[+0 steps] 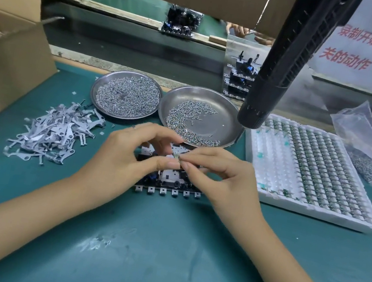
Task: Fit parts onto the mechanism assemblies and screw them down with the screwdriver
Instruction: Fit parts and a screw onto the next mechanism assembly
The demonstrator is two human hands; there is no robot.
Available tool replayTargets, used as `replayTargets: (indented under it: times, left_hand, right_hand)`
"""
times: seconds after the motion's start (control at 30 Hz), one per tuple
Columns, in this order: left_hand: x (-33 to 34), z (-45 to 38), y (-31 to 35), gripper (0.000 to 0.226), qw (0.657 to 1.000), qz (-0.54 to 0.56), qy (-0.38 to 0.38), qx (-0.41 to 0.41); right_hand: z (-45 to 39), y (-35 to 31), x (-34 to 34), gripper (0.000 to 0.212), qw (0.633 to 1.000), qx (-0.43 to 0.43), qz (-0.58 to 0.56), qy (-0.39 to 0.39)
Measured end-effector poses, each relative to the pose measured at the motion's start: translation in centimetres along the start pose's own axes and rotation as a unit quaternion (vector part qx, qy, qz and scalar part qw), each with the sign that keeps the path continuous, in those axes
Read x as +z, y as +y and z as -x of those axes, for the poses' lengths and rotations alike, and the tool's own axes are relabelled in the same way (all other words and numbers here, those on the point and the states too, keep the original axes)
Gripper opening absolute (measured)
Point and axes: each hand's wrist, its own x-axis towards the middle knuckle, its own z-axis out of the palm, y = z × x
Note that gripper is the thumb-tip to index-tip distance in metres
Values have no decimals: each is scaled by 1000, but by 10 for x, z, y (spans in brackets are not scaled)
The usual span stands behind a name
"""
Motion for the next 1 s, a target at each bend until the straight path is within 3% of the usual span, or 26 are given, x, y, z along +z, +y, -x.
replayTargets:
  times: [0.1,0.23,0.43,0.63,0.77,0.9,1.0]
  left_hand:
    - [-7,7,-7,13,997,51,49,-44]
    - [-6,8,-11,15,991,70,95,-68]
    - [-2,10,-13,14,991,48,91,-81]
    - [-2,12,-9,18,998,-27,59,-25]
    - [-1,14,-5,13,998,-59,14,17]
    - [-1,18,-6,30,990,-115,-54,55]
    - [3,19,-7,37,986,-142,-59,56]
  right_hand:
    - [1,7,6,15,988,-88,128,-4]
    - [5,13,11,11,964,-156,214,-25]
    - [4,17,13,9,950,-184,249,-33]
    - [4,18,12,8,938,-214,272,-34]
    - [4,16,13,9,939,-209,267,-48]
    - [6,13,9,16,961,-153,217,-81]
    - [5,11,7,18,977,-102,171,-78]
